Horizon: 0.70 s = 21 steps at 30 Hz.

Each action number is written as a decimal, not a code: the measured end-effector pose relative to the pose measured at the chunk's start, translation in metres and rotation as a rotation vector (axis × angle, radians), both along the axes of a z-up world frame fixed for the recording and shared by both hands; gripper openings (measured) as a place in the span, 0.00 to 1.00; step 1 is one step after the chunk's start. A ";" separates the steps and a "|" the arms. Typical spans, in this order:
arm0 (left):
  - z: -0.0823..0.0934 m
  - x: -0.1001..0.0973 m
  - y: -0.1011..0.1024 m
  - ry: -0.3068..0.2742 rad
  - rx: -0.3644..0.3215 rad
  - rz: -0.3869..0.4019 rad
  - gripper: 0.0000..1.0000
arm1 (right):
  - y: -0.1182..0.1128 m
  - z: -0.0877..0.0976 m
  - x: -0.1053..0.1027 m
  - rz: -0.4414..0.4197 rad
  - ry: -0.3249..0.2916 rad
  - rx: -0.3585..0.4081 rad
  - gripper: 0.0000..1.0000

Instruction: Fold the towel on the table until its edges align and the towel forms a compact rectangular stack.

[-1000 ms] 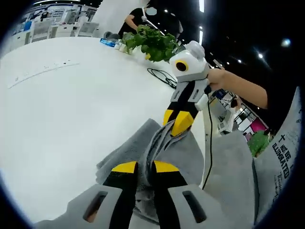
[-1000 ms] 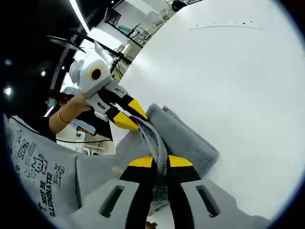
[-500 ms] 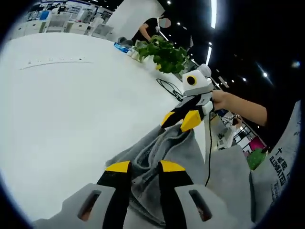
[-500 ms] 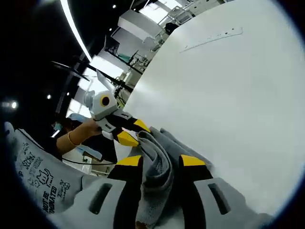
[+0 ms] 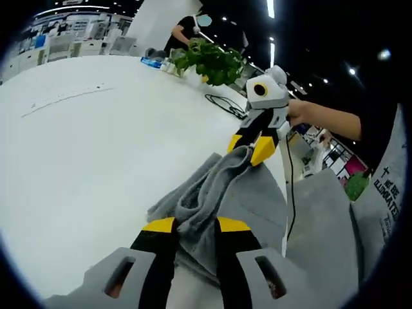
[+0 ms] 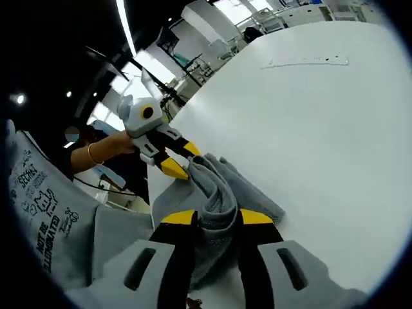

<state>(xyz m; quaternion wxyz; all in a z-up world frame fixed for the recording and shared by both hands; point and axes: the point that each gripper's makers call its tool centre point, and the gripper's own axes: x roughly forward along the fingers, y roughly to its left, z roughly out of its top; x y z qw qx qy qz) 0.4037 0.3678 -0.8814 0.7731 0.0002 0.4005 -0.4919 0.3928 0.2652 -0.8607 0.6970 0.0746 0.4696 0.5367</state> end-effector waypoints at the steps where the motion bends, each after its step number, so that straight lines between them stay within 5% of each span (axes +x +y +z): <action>1: 0.000 -0.001 -0.001 -0.002 0.009 -0.004 0.22 | -0.001 -0.002 0.000 0.014 -0.016 -0.019 0.22; 5: -0.003 0.003 -0.001 -0.038 0.048 0.002 0.18 | -0.002 -0.007 0.005 0.031 -0.071 -0.063 0.17; 17: -0.014 0.010 0.002 -0.046 0.139 0.093 0.11 | -0.008 -0.032 0.012 -0.070 -0.048 -0.156 0.09; 21: -0.020 0.009 0.000 -0.083 0.193 0.079 0.09 | -0.007 -0.038 0.012 -0.051 -0.108 -0.204 0.09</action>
